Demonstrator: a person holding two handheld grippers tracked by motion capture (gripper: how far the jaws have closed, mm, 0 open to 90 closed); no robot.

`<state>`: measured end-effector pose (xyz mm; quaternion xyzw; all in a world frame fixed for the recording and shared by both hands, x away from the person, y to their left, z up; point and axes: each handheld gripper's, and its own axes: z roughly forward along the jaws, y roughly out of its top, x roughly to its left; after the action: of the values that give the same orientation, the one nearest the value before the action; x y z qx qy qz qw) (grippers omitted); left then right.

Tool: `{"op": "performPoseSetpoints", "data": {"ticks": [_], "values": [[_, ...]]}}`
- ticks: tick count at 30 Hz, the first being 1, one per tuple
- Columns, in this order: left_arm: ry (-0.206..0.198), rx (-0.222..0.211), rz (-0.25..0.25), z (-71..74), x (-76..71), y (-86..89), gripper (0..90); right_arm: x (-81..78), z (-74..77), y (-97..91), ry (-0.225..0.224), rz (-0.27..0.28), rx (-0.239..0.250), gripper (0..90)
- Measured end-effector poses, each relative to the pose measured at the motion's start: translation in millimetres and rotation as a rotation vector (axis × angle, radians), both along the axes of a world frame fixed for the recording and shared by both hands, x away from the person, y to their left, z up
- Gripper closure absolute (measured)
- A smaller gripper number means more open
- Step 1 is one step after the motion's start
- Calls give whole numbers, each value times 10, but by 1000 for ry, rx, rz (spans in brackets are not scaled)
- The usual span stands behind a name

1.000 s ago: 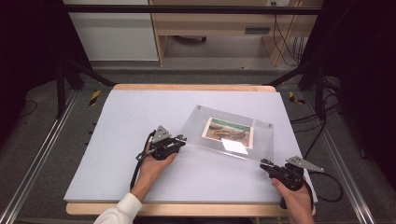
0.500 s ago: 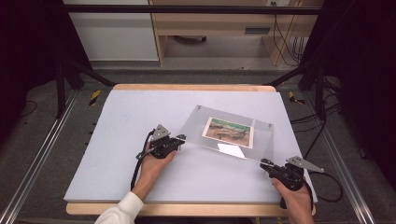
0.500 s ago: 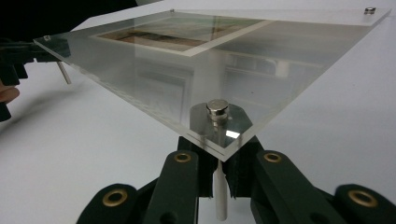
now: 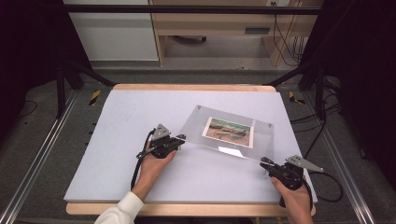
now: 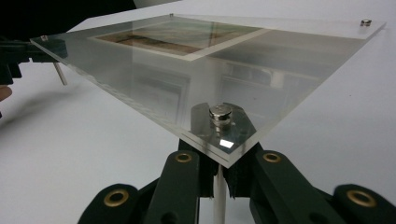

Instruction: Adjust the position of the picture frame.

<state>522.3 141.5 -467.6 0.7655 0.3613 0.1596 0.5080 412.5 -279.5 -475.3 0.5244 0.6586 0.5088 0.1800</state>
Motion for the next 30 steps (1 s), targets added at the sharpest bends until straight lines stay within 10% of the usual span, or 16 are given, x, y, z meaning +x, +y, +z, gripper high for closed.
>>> {"op": "performPoseSetpoints", "data": {"ticks": [30], "values": [[-40,1,-2,139,-88,-39,846,-16,88,-49,-55,-29,14,848]]}}
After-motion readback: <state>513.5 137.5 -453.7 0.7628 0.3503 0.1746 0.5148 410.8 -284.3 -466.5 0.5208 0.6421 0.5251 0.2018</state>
